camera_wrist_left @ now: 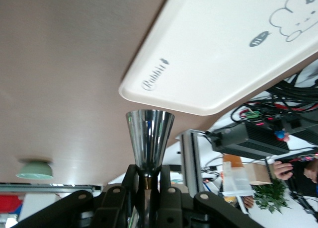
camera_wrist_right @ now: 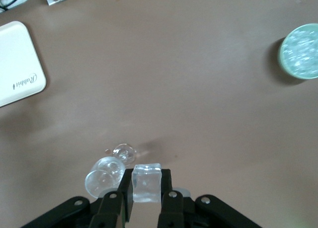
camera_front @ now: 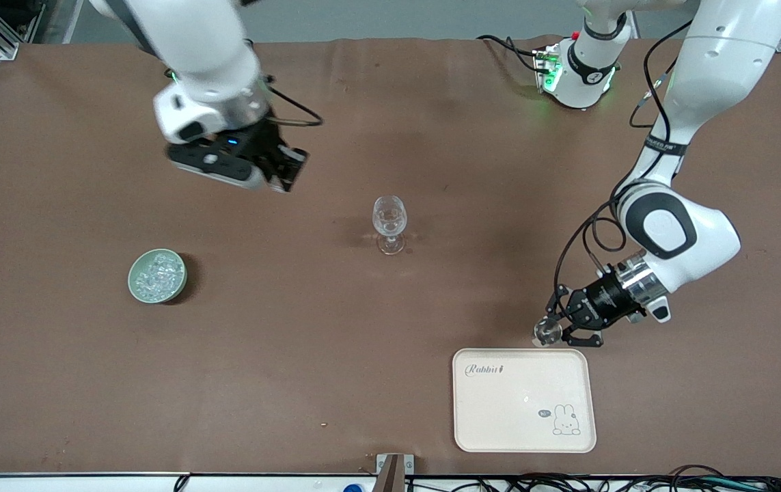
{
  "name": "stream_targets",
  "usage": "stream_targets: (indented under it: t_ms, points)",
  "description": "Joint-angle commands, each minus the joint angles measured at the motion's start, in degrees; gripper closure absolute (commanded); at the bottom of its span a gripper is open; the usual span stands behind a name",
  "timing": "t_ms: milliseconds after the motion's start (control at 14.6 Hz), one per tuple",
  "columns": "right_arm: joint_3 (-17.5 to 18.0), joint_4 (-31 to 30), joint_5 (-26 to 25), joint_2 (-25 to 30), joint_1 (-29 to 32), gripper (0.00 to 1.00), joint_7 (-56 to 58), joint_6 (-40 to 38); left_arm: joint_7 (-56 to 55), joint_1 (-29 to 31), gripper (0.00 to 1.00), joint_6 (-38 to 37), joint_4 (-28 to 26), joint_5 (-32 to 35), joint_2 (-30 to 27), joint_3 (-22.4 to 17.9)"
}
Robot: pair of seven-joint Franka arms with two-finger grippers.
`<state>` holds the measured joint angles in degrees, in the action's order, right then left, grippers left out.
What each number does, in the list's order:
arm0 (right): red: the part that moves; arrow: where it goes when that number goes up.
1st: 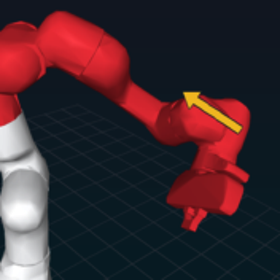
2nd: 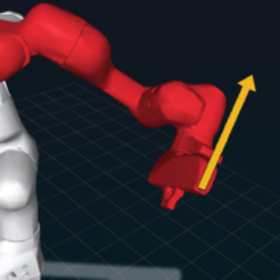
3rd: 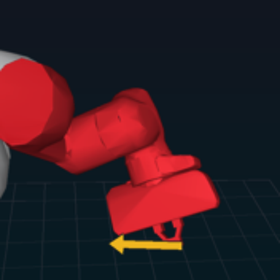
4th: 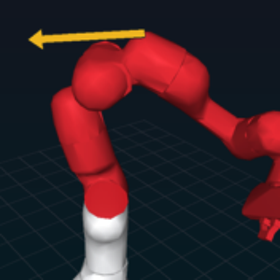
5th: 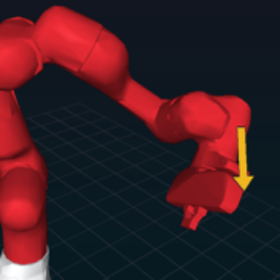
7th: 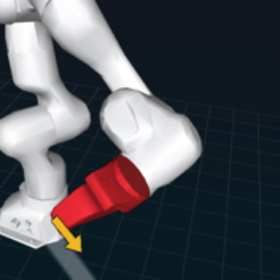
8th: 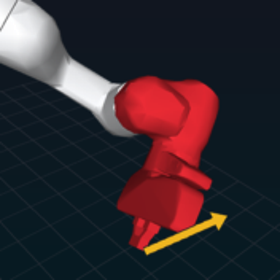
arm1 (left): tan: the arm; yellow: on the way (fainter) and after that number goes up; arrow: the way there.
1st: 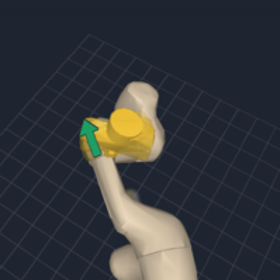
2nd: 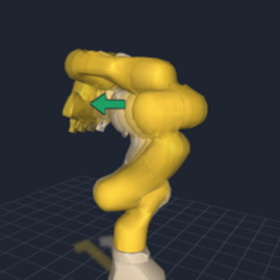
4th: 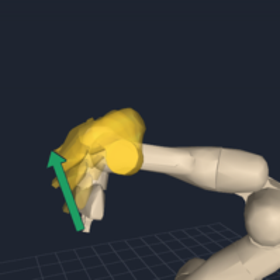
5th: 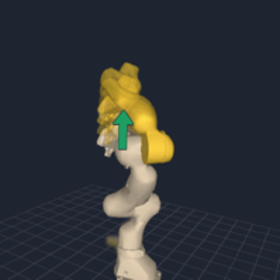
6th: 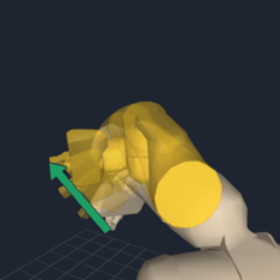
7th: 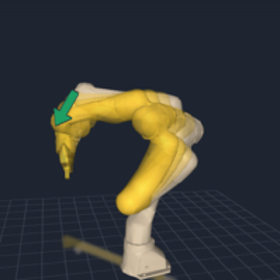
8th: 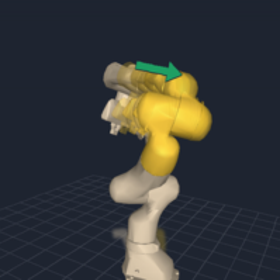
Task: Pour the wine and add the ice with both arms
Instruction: 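Lower the cube into the glass while the left gripper lowers the jigger onto the tray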
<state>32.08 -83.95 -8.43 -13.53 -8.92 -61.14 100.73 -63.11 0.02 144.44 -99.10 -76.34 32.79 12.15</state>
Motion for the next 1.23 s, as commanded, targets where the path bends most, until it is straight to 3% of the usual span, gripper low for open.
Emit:
stream_targets:
  t_ms: [0,411,823,1165]
  points:
    - [0.87,0.99,-5.35,-6.57,-4.69,0.99,-6.79,4.64,0.44,-0.11,1.00,-0.47,7.24,-1.89,6.39,-2.91]
    - [0.70,5.28,-11.51,-17.30,-12.43,0.99,-13.04,6.68,5.70,0.51,0.98,-0.47,15.07,-10.65,16.06,-3.28]
    - [0.70,5.20,-13.36,-19.78,-15.07,0.98,-16.12,6.50,11.42,-0.10,0.95,-0.47,23.24,-16.56,23.45,-3.19]
    - [0.70,4.76,-13.27,-19.95,-15.78,0.97,-16.12,6.24,20.47,-0.19,0.88,-0.56,23.61,-23.42,24.95,-3.19]
